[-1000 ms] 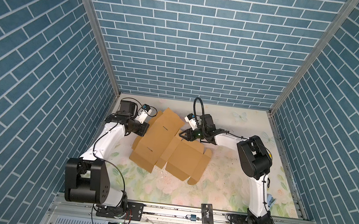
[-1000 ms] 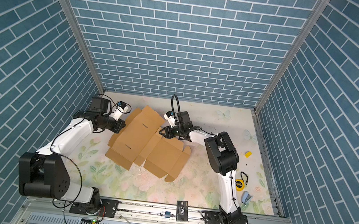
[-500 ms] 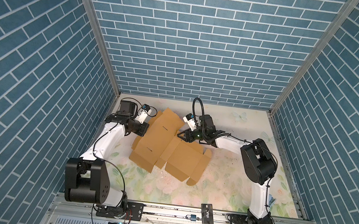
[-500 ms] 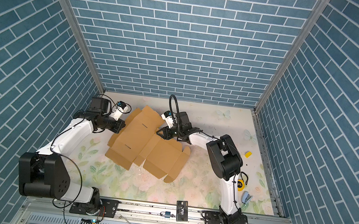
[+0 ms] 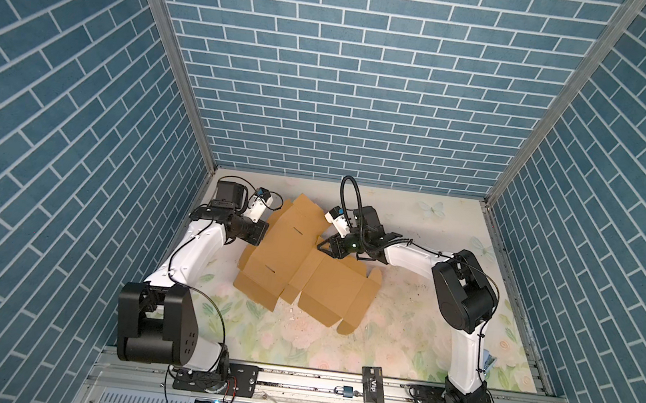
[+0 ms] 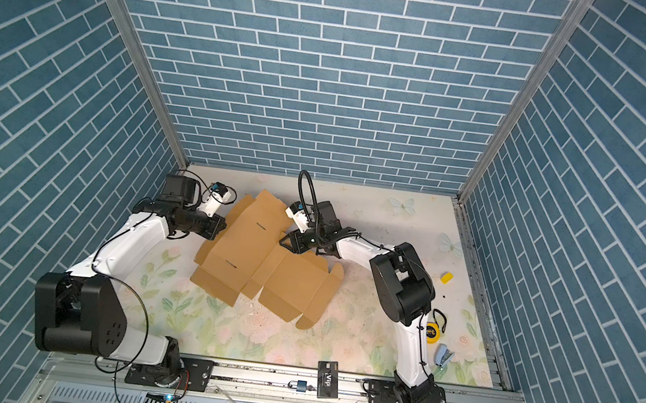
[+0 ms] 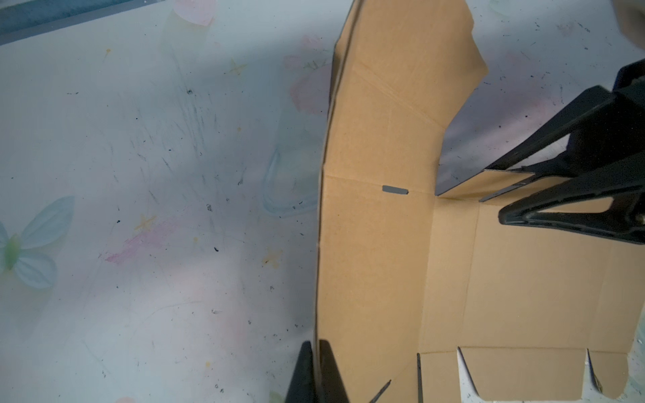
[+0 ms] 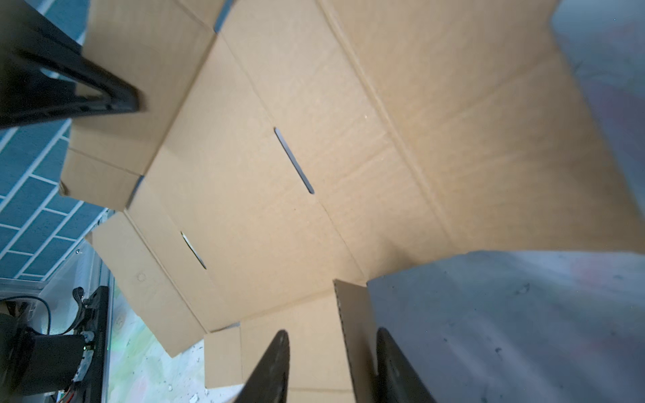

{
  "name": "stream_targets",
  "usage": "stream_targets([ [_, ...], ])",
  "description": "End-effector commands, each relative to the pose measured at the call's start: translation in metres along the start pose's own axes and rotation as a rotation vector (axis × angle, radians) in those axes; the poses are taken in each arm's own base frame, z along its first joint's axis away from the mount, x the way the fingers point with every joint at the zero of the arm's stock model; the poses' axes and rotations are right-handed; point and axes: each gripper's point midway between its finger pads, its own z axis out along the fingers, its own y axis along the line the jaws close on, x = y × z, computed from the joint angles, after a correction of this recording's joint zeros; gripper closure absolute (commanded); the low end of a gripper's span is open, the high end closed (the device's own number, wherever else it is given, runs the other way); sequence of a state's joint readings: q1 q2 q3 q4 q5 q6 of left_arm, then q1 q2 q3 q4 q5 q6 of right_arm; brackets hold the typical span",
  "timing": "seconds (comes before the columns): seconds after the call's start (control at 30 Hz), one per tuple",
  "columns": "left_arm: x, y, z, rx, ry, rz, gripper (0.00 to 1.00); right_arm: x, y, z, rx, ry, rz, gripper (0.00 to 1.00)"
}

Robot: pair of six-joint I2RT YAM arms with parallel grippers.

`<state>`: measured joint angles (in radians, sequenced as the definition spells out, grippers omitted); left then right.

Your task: Fold the paper box

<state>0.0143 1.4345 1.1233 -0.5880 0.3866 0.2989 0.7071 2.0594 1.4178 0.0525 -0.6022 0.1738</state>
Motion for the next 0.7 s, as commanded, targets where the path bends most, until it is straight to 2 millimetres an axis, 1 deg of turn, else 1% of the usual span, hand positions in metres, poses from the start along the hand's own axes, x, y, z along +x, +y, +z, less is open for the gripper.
stream_targets([
  [0.0, -0.002, -0.003, 0.002, 0.011, -0.017, 0.002, 0.97, -0.001, 0.009, 0.000, -0.026, 0.008, -0.057, 0.58],
  [0.1, -0.004, -0.005, -0.001, 0.017, -0.016, -0.004, 0.97, -0.002, 0.009, 0.000, -0.014, 0.020, -0.049, 0.59],
  [0.17, -0.004, -0.005, -0.002, 0.020, -0.014, -0.002, 0.97, -0.003, 0.012, -0.001, -0.023, 0.016, -0.050, 0.59],
  [0.27, -0.001, -0.002, 0.005, 0.012, -0.012, -0.003, 0.97, 0.000, 0.013, 0.000, -0.029, 0.016, -0.060, 0.59],
  [0.33, -0.003, -0.004, 0.004, 0.024, -0.014, -0.016, 0.97, 0.003, 0.012, 0.001, -0.022, 0.035, -0.046, 0.59],
  [0.4, -0.005, -0.008, 0.001, 0.039, -0.017, -0.016, 0.97, 0.002, 0.016, -0.001, -0.033, 0.030, -0.037, 0.59],
  [0.43, -0.006, -0.006, 0.001, 0.032, -0.018, -0.015, 0.97, 0.002, 0.019, -0.002, -0.044, 0.020, -0.041, 0.59],
  [0.53, -0.002, -0.003, 0.007, 0.016, -0.012, -0.011, 0.97, 0.003, 0.021, -0.001, -0.054, 0.016, -0.043, 0.59],
  [0.6, -0.003, -0.004, 0.005, 0.023, -0.011, -0.017, 0.97, 0.005, 0.018, 0.001, -0.042, 0.032, -0.033, 0.59],
  [0.67, -0.004, -0.006, 0.001, 0.028, -0.011, -0.015, 0.97, 0.005, 0.021, 0.002, -0.045, 0.037, -0.028, 0.59],
])
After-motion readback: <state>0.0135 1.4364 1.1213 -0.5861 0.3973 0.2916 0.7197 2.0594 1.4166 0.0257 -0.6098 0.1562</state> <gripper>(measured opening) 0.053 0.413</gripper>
